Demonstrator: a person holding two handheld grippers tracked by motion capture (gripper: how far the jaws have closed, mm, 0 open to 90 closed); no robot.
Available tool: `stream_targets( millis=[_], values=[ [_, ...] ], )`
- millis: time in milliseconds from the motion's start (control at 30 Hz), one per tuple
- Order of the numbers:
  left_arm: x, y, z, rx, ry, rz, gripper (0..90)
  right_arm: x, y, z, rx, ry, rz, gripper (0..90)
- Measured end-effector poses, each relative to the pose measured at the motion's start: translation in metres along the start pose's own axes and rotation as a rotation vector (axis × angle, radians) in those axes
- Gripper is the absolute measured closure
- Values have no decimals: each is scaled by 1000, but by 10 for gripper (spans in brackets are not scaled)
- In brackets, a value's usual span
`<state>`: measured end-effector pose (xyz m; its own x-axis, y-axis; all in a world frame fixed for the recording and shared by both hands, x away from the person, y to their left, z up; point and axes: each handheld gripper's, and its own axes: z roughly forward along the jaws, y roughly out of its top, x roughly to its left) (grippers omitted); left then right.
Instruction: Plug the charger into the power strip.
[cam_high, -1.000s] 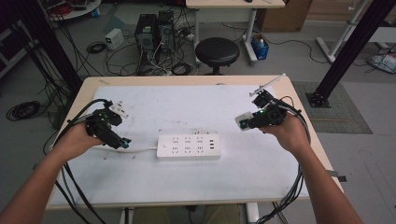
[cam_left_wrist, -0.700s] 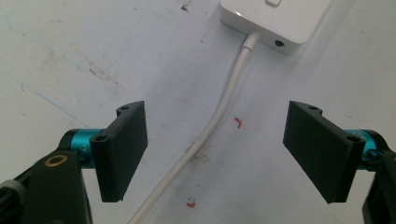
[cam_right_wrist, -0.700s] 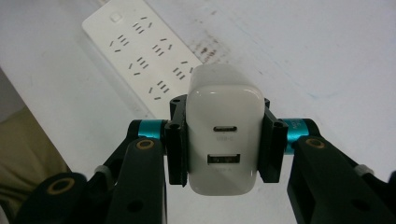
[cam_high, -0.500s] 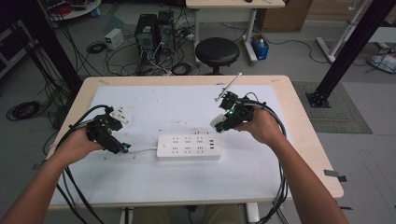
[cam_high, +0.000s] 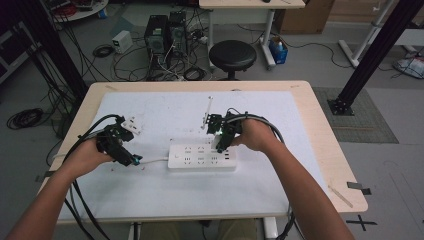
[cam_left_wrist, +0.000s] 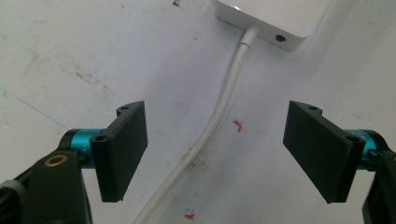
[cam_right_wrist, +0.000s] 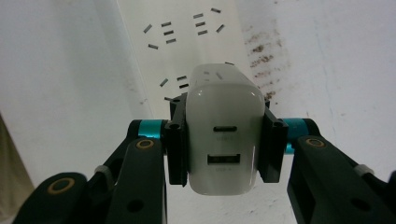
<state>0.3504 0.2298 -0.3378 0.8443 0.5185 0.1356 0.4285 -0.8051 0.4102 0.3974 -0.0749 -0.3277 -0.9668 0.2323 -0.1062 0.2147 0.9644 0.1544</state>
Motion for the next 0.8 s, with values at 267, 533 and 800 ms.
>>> stream_targets(
  millis=[267,533,800],
  values=[
    [0,-2,1,9,-4,13,220,-3,12,15,43,-2,-56,619],
    [0,-5,2,-1,-5,0,220,-5,22,25,87,-1,-112,619],
    [0,-8,-1,3,-2,-3,220,0,30,32,116,-16,-227,620]
  ],
)
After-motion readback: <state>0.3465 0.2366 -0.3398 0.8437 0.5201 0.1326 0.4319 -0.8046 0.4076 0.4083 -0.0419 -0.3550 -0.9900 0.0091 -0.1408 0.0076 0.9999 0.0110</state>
